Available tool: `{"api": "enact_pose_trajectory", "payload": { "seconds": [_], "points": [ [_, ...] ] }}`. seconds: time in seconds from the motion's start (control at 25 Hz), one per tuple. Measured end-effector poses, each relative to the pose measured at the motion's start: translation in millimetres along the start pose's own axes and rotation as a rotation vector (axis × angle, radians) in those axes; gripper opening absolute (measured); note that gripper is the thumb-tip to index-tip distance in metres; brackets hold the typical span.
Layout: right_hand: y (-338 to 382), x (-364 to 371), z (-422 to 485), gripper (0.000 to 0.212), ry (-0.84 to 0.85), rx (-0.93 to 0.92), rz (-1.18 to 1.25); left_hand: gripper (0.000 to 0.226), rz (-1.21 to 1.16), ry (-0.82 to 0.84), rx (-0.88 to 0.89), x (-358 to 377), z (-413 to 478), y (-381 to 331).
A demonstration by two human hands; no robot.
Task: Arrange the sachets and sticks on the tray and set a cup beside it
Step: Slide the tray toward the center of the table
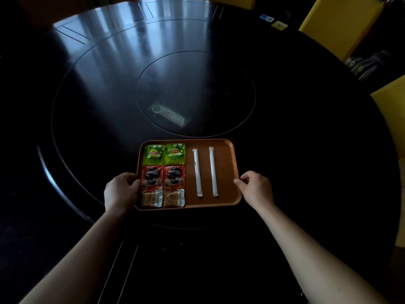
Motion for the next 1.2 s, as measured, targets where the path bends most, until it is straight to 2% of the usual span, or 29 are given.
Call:
{"api": "enact_pose_trajectory", "payload": {
  "seconds": [0.28,0.72,1.2],
  "points": [
    [2,5,6,0.016,0.042,0.004,0.012,0.01,0.003,-0.006,0.004,0,3,-1],
    [9,-11,31,0.009,-0.017,-0.034,0.052,0.011,-0.046,-0.049,0.084,-9,20,-23],
    [55,-25,165,0.013,-0.015,-0.028,0.024,0.01,0.045,-0.036,0.136,22,145,-99]
  ]
}}
Point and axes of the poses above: each hand's wrist, its own z-axis towards the middle knuckle, its own x-axis out of the palm, y = z × x, the point moved 7 cm from there along z, towards the middle knuckle, and after that the axes turned 1 degree about -z, right-handed, at the moved point
